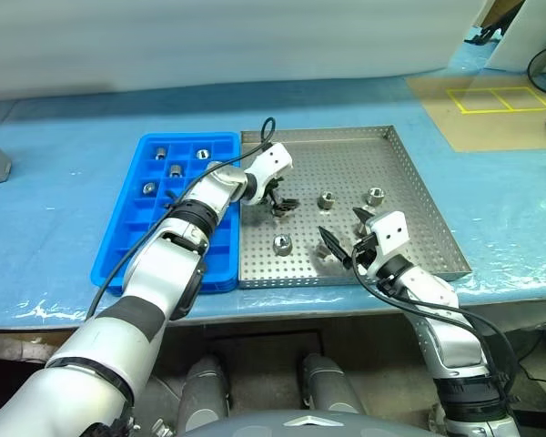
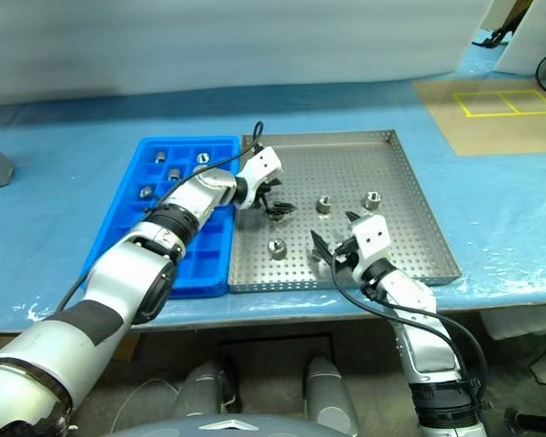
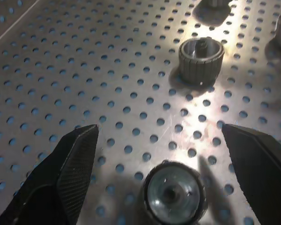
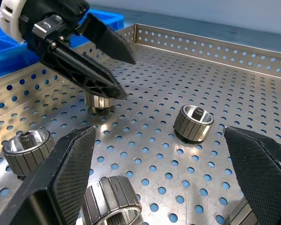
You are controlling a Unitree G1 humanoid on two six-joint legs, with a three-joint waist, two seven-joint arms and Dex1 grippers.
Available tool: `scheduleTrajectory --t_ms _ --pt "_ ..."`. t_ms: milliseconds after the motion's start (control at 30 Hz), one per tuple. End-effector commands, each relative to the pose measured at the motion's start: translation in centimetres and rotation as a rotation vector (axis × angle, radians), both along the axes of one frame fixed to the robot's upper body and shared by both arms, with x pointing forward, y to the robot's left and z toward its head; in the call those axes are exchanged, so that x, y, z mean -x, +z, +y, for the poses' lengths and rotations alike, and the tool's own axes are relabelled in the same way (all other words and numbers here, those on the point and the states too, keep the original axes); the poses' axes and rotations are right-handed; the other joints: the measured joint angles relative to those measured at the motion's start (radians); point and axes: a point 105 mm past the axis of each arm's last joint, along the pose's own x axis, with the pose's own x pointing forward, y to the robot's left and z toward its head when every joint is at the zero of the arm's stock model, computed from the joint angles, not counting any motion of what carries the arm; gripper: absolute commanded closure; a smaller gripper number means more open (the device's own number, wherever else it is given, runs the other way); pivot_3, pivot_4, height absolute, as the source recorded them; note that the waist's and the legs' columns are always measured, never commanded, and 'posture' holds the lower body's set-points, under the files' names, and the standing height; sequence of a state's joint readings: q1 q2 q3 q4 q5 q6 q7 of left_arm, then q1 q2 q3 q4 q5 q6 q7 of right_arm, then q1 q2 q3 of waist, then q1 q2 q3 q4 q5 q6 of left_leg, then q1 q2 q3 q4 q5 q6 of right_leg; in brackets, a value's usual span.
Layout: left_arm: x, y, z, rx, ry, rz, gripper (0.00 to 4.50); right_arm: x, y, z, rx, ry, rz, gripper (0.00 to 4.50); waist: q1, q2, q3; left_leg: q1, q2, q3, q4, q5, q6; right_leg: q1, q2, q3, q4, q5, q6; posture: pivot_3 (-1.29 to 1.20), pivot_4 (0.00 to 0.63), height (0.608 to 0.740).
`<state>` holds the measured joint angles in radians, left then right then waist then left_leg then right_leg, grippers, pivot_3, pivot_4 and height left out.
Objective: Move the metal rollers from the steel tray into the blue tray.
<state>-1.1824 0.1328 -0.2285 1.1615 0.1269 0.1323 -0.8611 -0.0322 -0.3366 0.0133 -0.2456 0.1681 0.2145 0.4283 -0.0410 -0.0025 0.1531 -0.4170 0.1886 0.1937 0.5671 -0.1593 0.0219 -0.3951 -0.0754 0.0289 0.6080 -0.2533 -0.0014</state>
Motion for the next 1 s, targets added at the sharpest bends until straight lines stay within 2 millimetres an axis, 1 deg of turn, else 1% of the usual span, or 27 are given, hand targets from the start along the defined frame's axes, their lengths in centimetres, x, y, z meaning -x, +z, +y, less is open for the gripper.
scheduleTrajectory --t_ms 33,167,267,300,467,500,533,567,633,700,767,833,900,1000 --pt "-0.2 0.6 0.3 -0.059 -0.017 -0.024 0.05 0.2 1.2 0.4 -0.01 0.006 -0.053 0.0 0.0 0.0 0.0 0.0 0.0 0.0 0.0 0.0 0.0 0.0 0.0 0.0 0.0 0.0 0.0 -0.42 0.15 0.74" --pt "0.3 -0.5 0.8 -0.096 -0.038 0.012 0.05 0.2 1.1 0.3 -0.005 -0.002 -0.053 0.0 0.0 0.0 0.0 0.0 0.0 0.0 -0.001 0.0 0.0 0.0 0.0 0.0 -0.001 0.0 0.0 -0.42 0.15 0.74" --pt "0.8 -1.2 0.6 -0.087 -0.052 0.041 0.58 0.2 1.1 0.1 -0.007 -0.007 -0.054 0.0 -0.001 0.0 0.0 0.0 0.0 0.0 -0.001 0.0 0.0 0.0 0.0 0.0 -0.001 0.0 0.0 -0.42 0.15 0.74" --pt "0.9 -1.3 0.6 -0.087 -0.055 0.045 0.87 0.2 1.1 0.1 -0.008 -0.008 -0.054 0.0 -0.002 0.0 0.0 0.0 0.0 0.0 -0.001 0.0 0.0 0.0 0.0 0.0 -0.001 0.0 0.0 -0.42 0.15 0.74" --pt "1.1 -1.8 0.6 -0.07 -0.053 0.064 2.63 0.2 1.1 -0.2 -0.007 -0.016 -0.053 0.0 -0.002 0.0 0.0 0.001 0.0 0.0 -0.002 0.0 0.0 0.0 0.0 0.0 -0.001 0.0 0.0 -0.41 0.15 0.74" --pt "1.1 -1.9 0.6 -0.07 -0.054 0.065 2.77 0.2 1.1 -0.3 -0.006 -0.017 -0.053 0.0 -0.002 0.0 0.0 0.001 0.0 0.0 -0.002 0.0 0.0 0.0 0.0 0.0 -0.001 0.0 0.0 -0.41 0.15 0.74" --pt "1.1 -1.8 0.6 -0.061 -0.051 0.061 2.77 0.2 1.1 -0.3 -0.007 -0.017 -0.053 0.0 -0.002 0.0 0.0 0.001 0.0 0.0 -0.002 0.0 0.0 0.0 0.0 0.0 -0.001 0.0 0.0 -0.41 0.15 0.74" --pt "0.9 -1.4 0.5 -0.036 -0.037 0.044 2.77 0.2 1.1 -0.4 -0.006 -0.017 -0.053 0.0 -0.002 0.0 0.0 0.001 0.0 0.0 -0.002 0.0 0.0 0.0 0.0 0.0 -0.001 0.0 0.0 -0.41 0.15 0.74" --pt "0.0 0.6 0.2 0.067 0.008 -0.02 2.77 0.2 1.2 -0.4 -0.009 -0.01 -0.053 0.0 -0.001 0.0 0.0 0.001 0.0 0.0 -0.002 0.0 0.0 0.0 0.0 0.0 -0.001 0.0 0.0 -0.4 0.15 0.74" --pt "-0.5 3.5 -0.4 0.217 0.031 -0.092 2.77 0.2 1.3 -0.3 -0.009 0.005 -0.051 0.0 -0.001 -0.001 0.002 0.0 0.0 0.0 -0.002 0.0 -0.001 0.0 0.0 0.0 -0.001 0.0 0.0 -0.38 0.15 0.74" --pt "-0.7 5.6 -0.7 0.329 0.06 -0.131 2.77 0.1 1.3 -0.2 -0.009 0.017 -0.047 0.0 0.002 -0.001 0.005 -0.001 0.0 0.0 -0.002 0.0 -0.001 -0.001 0.0 0.0 -0.001 0.0 0.0 -0.35 0.15 0.74" --pt "-0.6 8.0 -1.2 0.457 0.093 -0.216 2.77 -0.1 1.4 -0.1 -0.007 0.037 -0.045 0.0 0.005 -0.002 0.007 -0.002 0.0 0.0 -0.002 0.0 0.0 -0.002 0.0 0.0 -0.001 0.0 0.0 -0.32 0.15 0.74" --pt "-0.2 9.3 -1.1 0.539 0.132 -0.261 2.77 -0.3 1.5 0.2 -0.009 0.057 -0.047 0.0 0.009 -0.002 0.008 -0.003 0.0 0.0 -0.002 0.0 0.0 -0.002 0.0 -0.001 -0.002 0.0 0.0 -0.3 0.15 0.74" --pt "1.0 10.5 0.5 0.634 0.206 -0.355 2.77 -0.7 1.8 0.7 -0.027 0.096 -0.046 0.0 0.008 -0.002 0.008 -0.003 0.0 0.0 -0.002 0.001 0.003 -0.002 0.0 -0.001 -0.001 0.0 0.0 -0.24 0.15 0.74"
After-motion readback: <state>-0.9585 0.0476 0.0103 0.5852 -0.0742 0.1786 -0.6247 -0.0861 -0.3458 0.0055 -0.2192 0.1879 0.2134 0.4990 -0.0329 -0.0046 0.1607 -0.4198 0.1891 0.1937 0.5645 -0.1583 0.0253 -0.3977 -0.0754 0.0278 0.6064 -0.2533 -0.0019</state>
